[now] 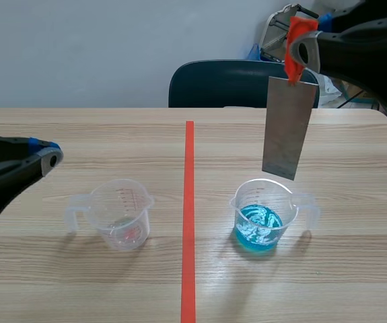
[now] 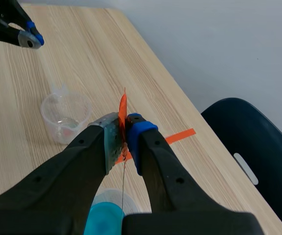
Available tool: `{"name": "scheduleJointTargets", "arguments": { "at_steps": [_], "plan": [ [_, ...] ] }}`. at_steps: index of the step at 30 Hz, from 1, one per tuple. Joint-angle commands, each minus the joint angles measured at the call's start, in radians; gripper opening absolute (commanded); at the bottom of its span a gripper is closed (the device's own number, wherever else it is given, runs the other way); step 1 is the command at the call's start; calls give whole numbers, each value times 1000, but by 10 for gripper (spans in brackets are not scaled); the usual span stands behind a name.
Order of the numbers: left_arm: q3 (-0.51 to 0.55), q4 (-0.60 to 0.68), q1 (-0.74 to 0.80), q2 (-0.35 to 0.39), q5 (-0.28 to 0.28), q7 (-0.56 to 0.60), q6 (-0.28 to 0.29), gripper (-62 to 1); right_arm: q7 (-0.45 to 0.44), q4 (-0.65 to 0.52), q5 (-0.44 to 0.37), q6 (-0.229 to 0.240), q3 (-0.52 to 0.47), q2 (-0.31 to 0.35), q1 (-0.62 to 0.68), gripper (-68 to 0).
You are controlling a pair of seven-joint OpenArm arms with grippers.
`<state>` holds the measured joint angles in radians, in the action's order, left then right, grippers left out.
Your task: Do the redox reaction experiment
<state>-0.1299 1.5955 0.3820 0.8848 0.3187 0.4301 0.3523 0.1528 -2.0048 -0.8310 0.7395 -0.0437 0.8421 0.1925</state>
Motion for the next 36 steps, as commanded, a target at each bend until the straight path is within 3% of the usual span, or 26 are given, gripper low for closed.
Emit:
{"name": "scheduleJointTargets", "arguments": {
  "at_steps": [1, 9, 15, 26, 36],
  "plan": [
    [-26, -14, -35, -28, -9, 13, 2, -582, -21, 10, -10, 6, -7, -20, -9, -667],
    [-222, -105, -188, -134, -77, 5, -29, -582, -17, 20, 9, 6, 13, -42, -9, -667],
    [-330, -109, -269, -227, -77, -90, -55, -582, -18, 20, 8, 6, 22, -42, -10, -667],
    [-415, -110, -359, -377, -77, -214, -81, -582, -18, 20, 8, 6, 22, -42, -10, -667],
    [-490, -126, -400, -428, -80, -248, -134, -582, -18, 20, 8, 6, 21, -42, -10, -667]
  ]
}}
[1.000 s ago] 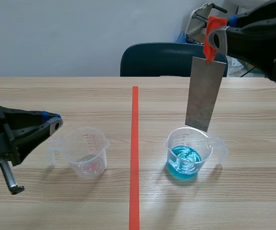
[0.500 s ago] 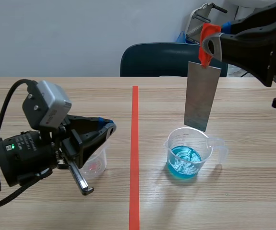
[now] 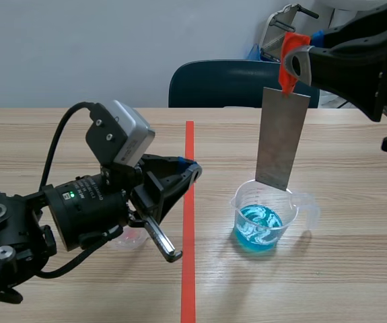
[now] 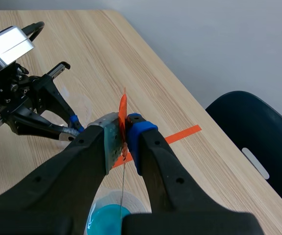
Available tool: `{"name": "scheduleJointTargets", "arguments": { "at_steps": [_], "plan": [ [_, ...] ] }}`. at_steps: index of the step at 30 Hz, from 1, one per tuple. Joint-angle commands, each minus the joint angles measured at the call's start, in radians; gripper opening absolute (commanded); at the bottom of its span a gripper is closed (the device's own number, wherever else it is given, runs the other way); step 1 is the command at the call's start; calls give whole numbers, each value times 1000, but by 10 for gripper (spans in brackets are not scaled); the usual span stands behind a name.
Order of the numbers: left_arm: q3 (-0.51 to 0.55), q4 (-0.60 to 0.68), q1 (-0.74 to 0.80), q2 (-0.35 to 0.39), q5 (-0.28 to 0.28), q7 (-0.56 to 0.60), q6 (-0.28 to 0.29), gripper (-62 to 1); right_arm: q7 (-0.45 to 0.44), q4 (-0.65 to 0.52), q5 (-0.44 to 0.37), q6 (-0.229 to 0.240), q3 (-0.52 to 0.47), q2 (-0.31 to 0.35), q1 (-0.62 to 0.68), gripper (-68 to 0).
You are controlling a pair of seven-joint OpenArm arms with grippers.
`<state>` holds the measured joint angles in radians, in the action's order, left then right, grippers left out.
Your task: Do the redox reaction experiment
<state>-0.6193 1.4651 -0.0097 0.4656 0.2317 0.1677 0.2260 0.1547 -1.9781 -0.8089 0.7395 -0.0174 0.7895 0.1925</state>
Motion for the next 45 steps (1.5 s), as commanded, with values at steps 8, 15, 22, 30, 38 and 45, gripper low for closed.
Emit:
{"name": "scheduleJointTargets", "arguments": {
  "at_steps": [8, 15, 22, 30, 38, 45],
  "plan": [
    [-32, -50, -10, -40, -31, 15, -37, -582, -19, -6, -14, 6, -5, 11, -10, -667],
    [-38, -51, -10, -42, -35, 15, -60, -582, -19, -6, -13, 6, -5, 11, -10, -667],
    [-62, -51, -28, -75, -35, -10, -68, -582, -20, -6, -14, 6, -5, 11, -10, -667],
    [-88, -51, -46, -91, -35, -26, -79, -582, -19, -6, -14, 6, -5, 11, -10, -667],
    [-88, -51, -46, -91, -35, -30, -79, -582, -20, -6, -14, 6, -6, 11, -10, -667],
    [-80, -37, -15, -42, -35, -26, -78, -512, -19, -6, -14, 6, -6, 11, -10, -667]
  ]
}}
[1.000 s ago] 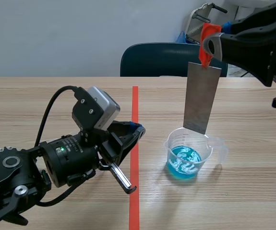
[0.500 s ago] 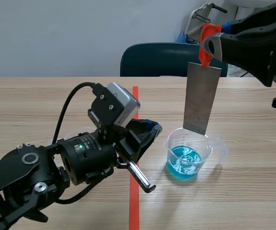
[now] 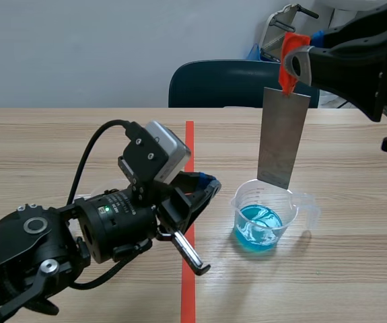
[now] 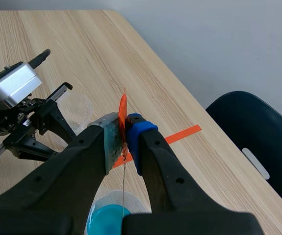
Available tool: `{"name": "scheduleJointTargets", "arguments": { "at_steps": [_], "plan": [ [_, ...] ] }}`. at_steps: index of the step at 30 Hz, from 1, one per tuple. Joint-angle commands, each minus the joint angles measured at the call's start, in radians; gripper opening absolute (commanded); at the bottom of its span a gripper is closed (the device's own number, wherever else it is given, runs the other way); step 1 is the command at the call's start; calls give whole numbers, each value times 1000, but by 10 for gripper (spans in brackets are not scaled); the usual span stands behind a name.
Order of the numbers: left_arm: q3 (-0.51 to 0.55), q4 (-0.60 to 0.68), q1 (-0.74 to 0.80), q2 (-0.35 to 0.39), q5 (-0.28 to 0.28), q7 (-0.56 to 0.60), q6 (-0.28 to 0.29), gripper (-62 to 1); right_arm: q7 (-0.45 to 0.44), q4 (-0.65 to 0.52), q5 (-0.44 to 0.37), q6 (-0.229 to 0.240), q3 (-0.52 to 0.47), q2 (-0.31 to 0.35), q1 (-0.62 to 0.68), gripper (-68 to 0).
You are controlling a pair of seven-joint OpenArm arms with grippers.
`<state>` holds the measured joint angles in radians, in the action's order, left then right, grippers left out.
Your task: Do the redox reaction experiment
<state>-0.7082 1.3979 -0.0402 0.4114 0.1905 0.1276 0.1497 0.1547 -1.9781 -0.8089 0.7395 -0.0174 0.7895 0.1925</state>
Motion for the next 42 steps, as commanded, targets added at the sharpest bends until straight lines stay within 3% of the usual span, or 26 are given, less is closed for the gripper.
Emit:
{"name": "scheduleJointTargets", "arguments": {
  "at_steps": [1, 5, 9, 14, 21, 27, 33, 42],
  "plan": [
    [16, 39, 29, 24, 6, 14, -2, -480, -19, -6, -14, 6, -6, 11, -10, -667],
    [66, 95, 96, 78, 6, 40, 2, -302, -19, -6, -14, 6, -6, 11, -10, -667],
    [126, 161, 166, 140, 6, 106, 2, 14, -19, -6, -14, 6, -6, 11, -10, -667],
    [201, 224, 243, 192, -6, 188, 3, 14, -19, -6, -14, 6, -6, 11, -10, -667],
    [239, 249, 303, 225, -88, 205, 10, 14, -19, -6, -13, 6, -6, 11, -10, -667],
    [240, 251, 359, 260, -160, 302, 9, 14, -19, -6, -13, 6, -6, 11, -10, -667],
    [265, 254, 409, 307, -162, 356, -3, 14, -19, -6, -14, 6, -6, 11, -10, -667],
    [301, 254, 414, 321, -161, 334, -6, 14, -19, -6, -14, 6, -6, 11, -10, -667]
  ]
}}
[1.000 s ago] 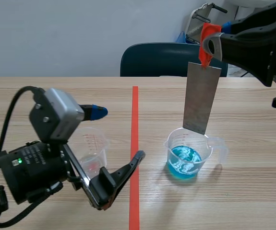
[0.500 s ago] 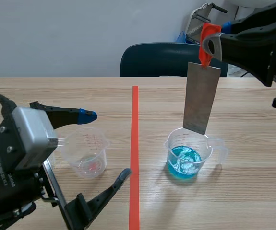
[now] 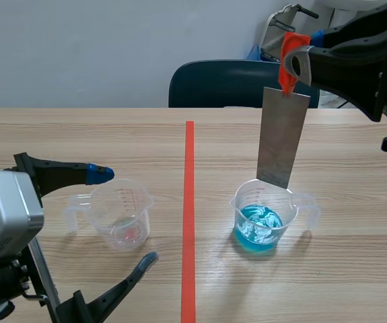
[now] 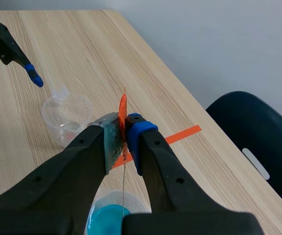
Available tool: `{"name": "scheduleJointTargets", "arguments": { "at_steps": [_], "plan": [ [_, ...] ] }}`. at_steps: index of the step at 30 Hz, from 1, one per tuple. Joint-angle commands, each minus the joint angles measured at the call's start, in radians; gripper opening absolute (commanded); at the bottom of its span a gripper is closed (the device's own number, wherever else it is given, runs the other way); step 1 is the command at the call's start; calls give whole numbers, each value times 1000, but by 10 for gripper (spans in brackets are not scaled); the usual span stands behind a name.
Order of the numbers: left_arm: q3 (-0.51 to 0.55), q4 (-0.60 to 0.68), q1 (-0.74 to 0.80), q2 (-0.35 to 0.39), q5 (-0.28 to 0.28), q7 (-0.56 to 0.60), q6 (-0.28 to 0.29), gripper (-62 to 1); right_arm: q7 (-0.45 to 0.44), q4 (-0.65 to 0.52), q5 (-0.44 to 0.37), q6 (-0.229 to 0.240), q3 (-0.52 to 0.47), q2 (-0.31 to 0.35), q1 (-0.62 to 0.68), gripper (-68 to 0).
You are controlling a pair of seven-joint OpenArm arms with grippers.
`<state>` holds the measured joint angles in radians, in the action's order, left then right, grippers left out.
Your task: Do the redox reaction experiment
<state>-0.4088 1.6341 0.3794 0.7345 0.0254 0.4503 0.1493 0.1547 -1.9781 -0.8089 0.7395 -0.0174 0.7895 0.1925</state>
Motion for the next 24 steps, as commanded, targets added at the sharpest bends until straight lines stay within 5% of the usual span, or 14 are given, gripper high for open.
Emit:
{"name": "scheduleJointTargets", "arguments": {
  "at_steps": [1, 15, 24],
  "plan": [
    [2, 18, -5, -2, 4, 1, -5, 14, -19, -6, -14, 6, -6, 11, -10, -667],
    [5, 18, -6, -3, 9, -51, -5, 14, -19, -6, -14, 6, -9, 11, -10, -667],
    [5, 18, -5, -3, 87, 27, -4, 14, -19, -6, -14, 6, -9, 11, -10, -667]
  ]
}}
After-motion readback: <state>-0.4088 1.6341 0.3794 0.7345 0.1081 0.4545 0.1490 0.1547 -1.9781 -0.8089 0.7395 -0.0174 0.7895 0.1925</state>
